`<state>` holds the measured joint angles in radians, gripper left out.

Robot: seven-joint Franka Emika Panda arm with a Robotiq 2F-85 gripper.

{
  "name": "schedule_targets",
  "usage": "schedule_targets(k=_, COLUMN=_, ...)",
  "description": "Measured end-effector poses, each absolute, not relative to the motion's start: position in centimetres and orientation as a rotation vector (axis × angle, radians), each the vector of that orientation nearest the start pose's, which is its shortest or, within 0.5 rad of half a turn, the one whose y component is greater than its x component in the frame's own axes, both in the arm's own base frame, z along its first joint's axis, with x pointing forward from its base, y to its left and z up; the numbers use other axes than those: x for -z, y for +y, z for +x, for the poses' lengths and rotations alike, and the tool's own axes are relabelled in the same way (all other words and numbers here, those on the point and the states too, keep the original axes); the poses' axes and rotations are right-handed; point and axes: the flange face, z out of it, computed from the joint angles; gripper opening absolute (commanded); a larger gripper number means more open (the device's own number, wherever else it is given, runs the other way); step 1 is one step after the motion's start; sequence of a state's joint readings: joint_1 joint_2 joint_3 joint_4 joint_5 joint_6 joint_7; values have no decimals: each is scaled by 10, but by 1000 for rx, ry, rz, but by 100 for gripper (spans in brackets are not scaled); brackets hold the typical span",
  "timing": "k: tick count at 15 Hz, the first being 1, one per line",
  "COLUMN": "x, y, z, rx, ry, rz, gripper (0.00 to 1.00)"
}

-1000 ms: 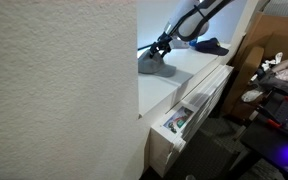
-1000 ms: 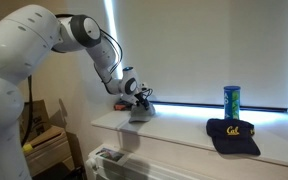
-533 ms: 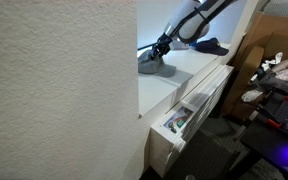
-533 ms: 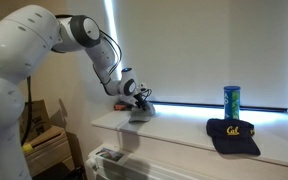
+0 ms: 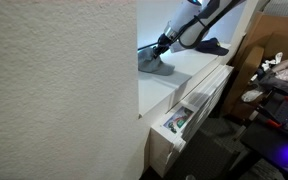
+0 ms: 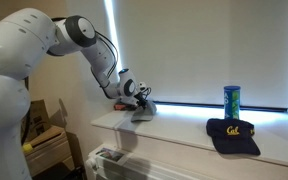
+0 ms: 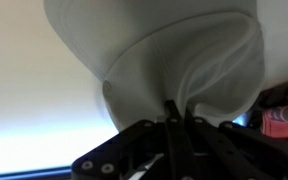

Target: Move the grey cap to the right and then back to the left

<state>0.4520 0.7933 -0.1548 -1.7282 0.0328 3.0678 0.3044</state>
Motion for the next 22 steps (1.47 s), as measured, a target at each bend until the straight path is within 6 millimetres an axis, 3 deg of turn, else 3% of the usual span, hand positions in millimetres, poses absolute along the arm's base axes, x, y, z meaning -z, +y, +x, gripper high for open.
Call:
schedule_targets(k=2, x=-210, y=230, z=673, rx=1002, ry=-107, rz=-2916, gripper=1)
schedule_targets(k=6, x=-272, y=261, z=680, rx=1287, ry=-174, rz=-2856, gripper=1)
schedule_targets(k=9, x=-305, y=254, z=685, rx=1363, ry=-94, rz=-2873, gripper=1)
schedule_targets(k=11, x=-330, y=231, z=693, rx=1381, ry=40, rz=-2912, gripper=1)
schedule_targets(k=16, x=-434, y=157, z=701, rx=1464, ry=435, rz=-2957, gripper=1)
schedule_targets(k=18, x=-467, y=128, z=699, rx=1459, ry=566, rz=-2955, gripper=1)
schedule_targets(k=22, x=-496, y=63, z=696, rx=1338, ry=819, rz=-2964, gripper=1)
